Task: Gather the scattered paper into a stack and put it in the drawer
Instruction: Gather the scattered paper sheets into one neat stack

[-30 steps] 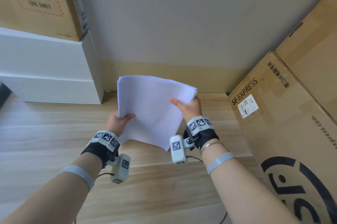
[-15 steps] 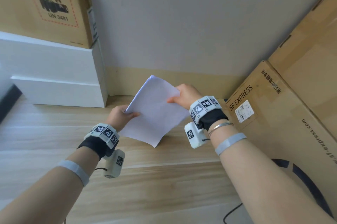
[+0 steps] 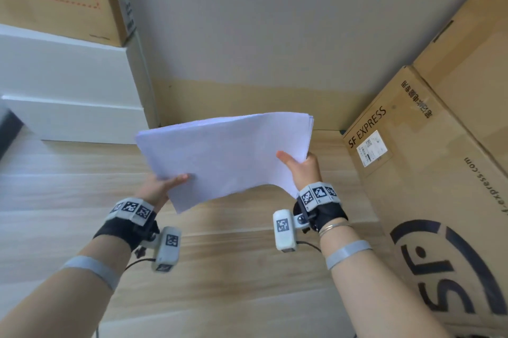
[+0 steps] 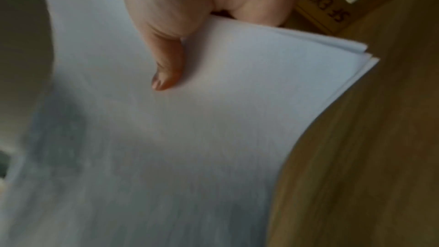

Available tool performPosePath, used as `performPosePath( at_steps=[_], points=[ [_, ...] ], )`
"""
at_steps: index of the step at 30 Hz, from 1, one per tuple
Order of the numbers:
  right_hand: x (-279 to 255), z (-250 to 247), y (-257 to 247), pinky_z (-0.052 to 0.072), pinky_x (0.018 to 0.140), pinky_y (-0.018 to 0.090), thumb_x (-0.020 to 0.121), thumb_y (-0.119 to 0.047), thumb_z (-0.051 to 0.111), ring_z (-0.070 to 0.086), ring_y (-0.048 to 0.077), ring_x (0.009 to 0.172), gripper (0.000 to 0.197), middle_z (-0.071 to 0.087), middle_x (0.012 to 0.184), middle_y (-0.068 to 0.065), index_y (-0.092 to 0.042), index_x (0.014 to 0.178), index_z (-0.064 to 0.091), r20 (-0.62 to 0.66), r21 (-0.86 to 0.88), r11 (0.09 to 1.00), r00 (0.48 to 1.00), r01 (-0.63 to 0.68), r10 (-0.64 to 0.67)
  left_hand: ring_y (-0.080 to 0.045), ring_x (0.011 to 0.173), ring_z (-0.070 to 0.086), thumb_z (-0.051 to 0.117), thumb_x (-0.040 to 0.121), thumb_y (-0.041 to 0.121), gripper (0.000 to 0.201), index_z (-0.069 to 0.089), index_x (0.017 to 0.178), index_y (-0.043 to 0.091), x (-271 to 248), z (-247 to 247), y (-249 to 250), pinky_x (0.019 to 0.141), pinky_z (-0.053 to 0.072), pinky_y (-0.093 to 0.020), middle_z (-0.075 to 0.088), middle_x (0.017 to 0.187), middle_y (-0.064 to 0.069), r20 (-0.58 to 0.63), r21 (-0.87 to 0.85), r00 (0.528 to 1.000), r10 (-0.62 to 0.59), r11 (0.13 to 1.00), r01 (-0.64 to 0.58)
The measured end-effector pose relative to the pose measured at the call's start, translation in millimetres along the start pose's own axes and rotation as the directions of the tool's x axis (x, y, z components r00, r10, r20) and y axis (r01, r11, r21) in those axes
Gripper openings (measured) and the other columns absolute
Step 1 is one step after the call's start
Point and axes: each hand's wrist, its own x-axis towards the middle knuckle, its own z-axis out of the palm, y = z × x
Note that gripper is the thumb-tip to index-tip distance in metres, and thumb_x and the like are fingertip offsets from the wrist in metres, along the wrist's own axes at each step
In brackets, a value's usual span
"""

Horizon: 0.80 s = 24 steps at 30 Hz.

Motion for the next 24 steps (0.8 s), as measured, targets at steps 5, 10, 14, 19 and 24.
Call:
performPosePath(
  at_steps=[5, 10, 14, 19, 24],
  points=[
    [-13, 12, 43, 0.049, 0.049, 0.010, 0.078, 0.003, 0.070, 0.062, 0.004, 0.059, 0.015, 0.063, 0.075, 0.000, -0.010, 0.076, 0.062, -0.042, 0.095, 0.994, 0.998, -0.048, 0.052, -0.021, 0.089, 0.053, 0.064, 0.083, 0.013, 0.029, 0.061, 0.109, -0.002, -1, 34, -4, 0.072, 0.039, -0.029, 0.059, 0.097, -0.009, -0.285, 0.323, 0.933, 0.220, 0.938, -0.123],
    [-17, 18, 75, 0.047, 0.067, 0.016, 0.078, 0.000, 0.071, 0.062, 0.009, 0.078, 0.026, 0.064, 0.087, -0.001, -0.007, 0.102, 0.063, -0.119, 0.119, 0.992, 0.992, -0.035, 0.050, -0.014, 0.077, 0.055, 0.067, 0.078, 0.002, 0.026, 0.061, 0.103, 0.009, -8, 50, -26, 0.065, 0.044, -0.021, 0.061, 0.093, -0.006, -0.312, 0.205, 0.918, 0.245, 0.961, -0.187],
    [-16, 14, 103, 0.045, 0.051, 0.001, 0.072, -0.001, 0.077, 0.061, -0.011, 0.059, 0.021, 0.063, 0.076, -0.012, -0.016, 0.080, 0.064, -0.095, 0.143, 0.986, 0.991, -0.085, 0.099, -0.013, 0.075, 0.058, 0.072, 0.056, 0.011, 0.031, 0.062, 0.083, 0.022, -10, 28, -53, 0.068, 0.050, -0.025, 0.069, 0.074, 0.009, -0.281, 0.170, 0.945, 0.168, 0.978, -0.123],
    [-19, 20, 128, 0.047, 0.062, 0.012, 0.073, -0.002, 0.076, 0.057, -0.002, 0.072, 0.029, 0.061, 0.077, -0.013, -0.024, 0.072, 0.058, -0.075, 0.119, 0.983, 0.986, -0.137, 0.147, -0.022, 0.087, 0.056, 0.077, 0.064, 0.002, 0.041, 0.058, 0.098, 0.014, -10, 20, -64, 0.084, 0.043, -0.035, 0.066, 0.091, -0.004, -0.246, 0.217, 0.962, 0.115, 0.974, -0.061],
    [-13, 22, 135, 0.044, 0.055, 0.002, 0.073, -0.003, 0.076, 0.058, -0.003, 0.071, 0.023, 0.061, 0.076, -0.015, -0.018, 0.080, 0.060, -0.102, 0.159, 0.980, 0.985, -0.119, 0.136, -0.023, 0.094, 0.054, 0.074, 0.053, 0.019, 0.037, 0.059, 0.086, 0.026, -7, 17, -63, 0.087, 0.044, -0.039, 0.061, 0.088, 0.001, -0.226, 0.169, 0.969, 0.102, 0.984, -0.064]
  ],
)
